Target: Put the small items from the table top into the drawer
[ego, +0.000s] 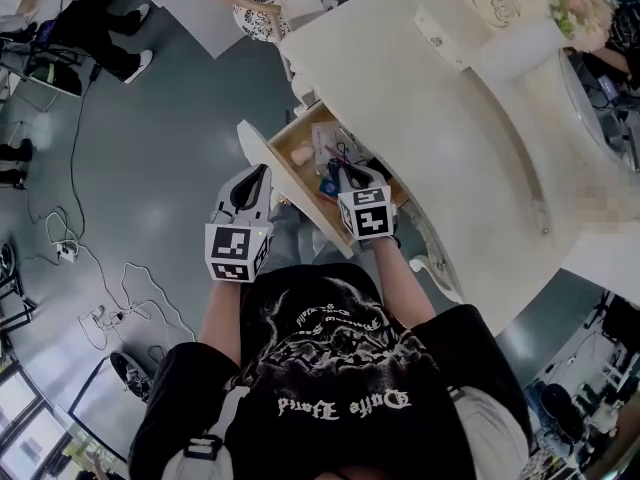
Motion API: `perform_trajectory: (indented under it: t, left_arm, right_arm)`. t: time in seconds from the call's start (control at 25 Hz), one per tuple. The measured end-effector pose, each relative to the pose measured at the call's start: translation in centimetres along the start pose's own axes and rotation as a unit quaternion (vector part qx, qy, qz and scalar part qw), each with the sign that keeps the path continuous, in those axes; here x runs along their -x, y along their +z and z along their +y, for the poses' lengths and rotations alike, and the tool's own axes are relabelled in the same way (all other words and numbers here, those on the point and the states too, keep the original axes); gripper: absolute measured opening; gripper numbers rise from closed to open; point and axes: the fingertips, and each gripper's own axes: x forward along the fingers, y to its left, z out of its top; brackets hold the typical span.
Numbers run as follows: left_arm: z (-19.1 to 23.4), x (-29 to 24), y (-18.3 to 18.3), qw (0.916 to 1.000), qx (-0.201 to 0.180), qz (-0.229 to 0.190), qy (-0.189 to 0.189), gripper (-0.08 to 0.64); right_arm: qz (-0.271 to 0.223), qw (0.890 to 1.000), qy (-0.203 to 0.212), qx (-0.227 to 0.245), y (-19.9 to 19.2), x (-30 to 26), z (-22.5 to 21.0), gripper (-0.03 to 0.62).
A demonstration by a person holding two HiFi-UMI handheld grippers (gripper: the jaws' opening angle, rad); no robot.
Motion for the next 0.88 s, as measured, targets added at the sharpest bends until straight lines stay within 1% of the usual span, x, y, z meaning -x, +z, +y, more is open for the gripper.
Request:
perform_trajectory:
  t: [0.12, 0.28, 0.4, 0.64, 0.88]
  left_arm:
    - [0.1, 0.3, -0.1, 1.0, -0.002, 0.002, -0.001, 0.015]
    - [0.1, 0.6, -0.2, 1.0, 0.001, 0.007, -0.004, 0.015]
    - [-0.2, 0.6, -0.4, 0.9998, 0.006, 0.013, -0.01, 0.015]
    - [-0.8, 0.5, -0.7, 0.9995, -0.006, 0.022, -0.02, 0.015]
    - [-0.7, 0.5, -0.5, 0.9991, -0.015, 0.033, -0.022, 0.015]
  right_arm:
    - [0.015, 1.0, -0.009, -0.003, -0.9, -0.8, -0.5, 0.037]
    - [0.039, 0.999, -0.01, -0.018, -2.0, -2.1, -1.5, 0.037]
    - [0.039, 0.999, -0.015, -0.028, -2.1, -2.5, -2.1, 0.037]
    - [0.043, 0.998, -0.026, -0.043, -2.4, -3.6, -2.8, 0.038]
    - [0.05, 0.997, -0.021, -0.055, -2.9, -4.5, -2.5, 0.04]
